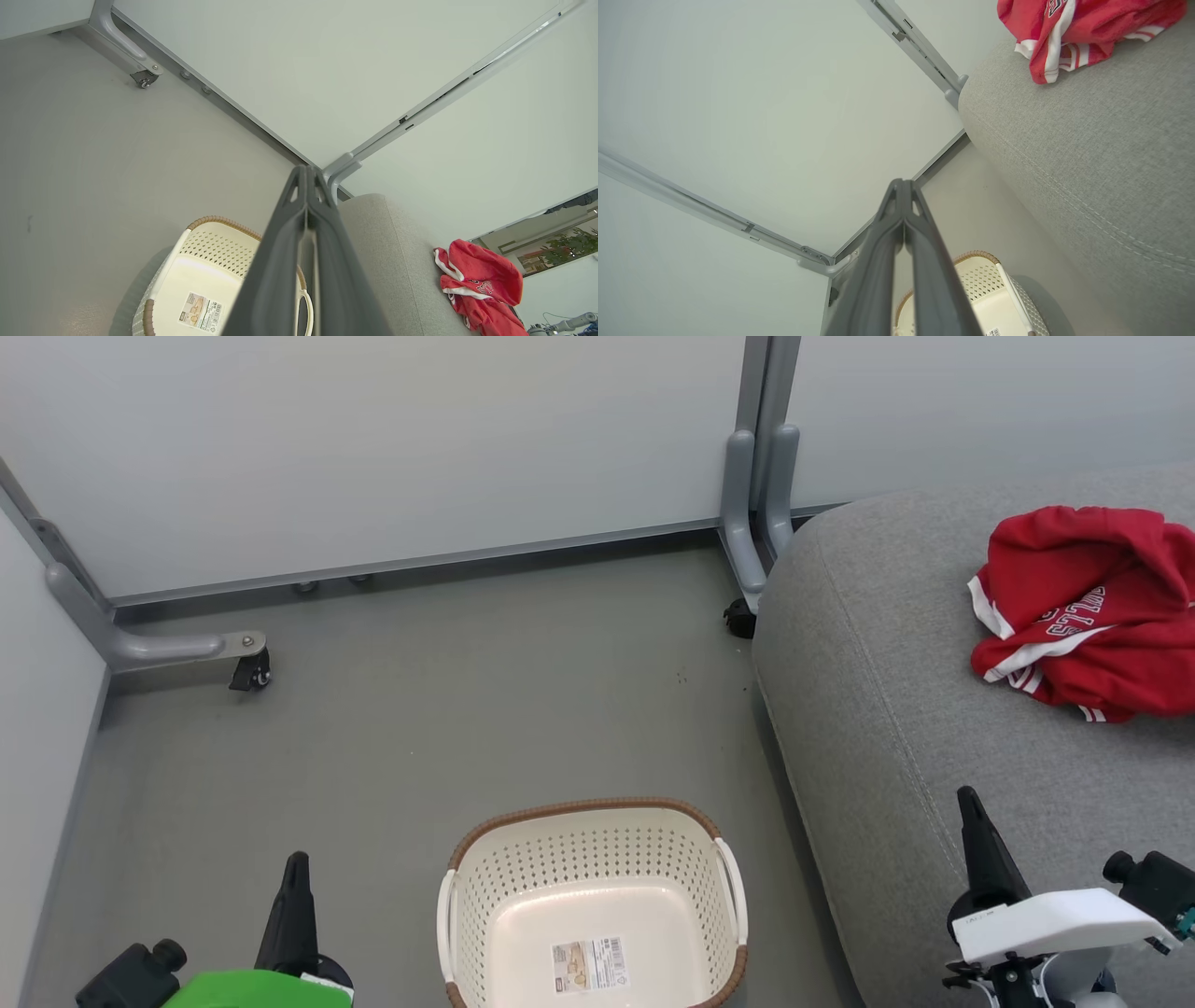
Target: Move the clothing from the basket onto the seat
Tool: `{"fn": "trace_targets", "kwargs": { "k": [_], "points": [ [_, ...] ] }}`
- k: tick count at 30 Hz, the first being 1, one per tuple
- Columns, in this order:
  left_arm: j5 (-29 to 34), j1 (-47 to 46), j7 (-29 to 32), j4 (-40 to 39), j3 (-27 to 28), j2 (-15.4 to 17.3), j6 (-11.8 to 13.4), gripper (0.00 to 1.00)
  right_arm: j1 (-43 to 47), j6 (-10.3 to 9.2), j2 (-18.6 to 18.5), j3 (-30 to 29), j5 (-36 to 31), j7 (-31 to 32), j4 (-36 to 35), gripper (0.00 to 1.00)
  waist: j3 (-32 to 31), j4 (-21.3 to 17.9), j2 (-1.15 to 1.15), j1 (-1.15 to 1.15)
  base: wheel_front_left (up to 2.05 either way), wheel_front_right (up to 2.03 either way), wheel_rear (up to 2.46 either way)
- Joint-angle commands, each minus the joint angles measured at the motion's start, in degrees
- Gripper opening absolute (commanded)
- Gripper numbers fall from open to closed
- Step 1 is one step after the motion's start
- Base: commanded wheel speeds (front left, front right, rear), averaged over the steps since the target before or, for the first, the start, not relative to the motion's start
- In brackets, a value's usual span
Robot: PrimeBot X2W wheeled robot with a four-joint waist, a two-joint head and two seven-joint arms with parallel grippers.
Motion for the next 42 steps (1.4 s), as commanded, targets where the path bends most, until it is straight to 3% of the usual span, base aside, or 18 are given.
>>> {"fn": "trace_targets", "kwargs": {
  "k": [1, 42],
  "points": [
    [-1.98, -1.87, 0.37, -0.16, 0.59, 0.57, -0.39, 0.0, -1.82, -0.02, -0.39, -0.32, 2.01, 0.48, -0.29, 0.0, 0.04, -0.02, 0.0, 0.0, 0.0, 0.0, 0.0],
    [-25.62, -7.95, 6.66, 3.44, 4.6, 0.62, -2.66, 0.0, -6.2, -0.02, -0.46, -2.61, 27.11, 6.71, 3.24, 0.0, 1.33, -0.63, 0.0, 0.0, 0.0, 0.0, 0.0]
  ]
}}
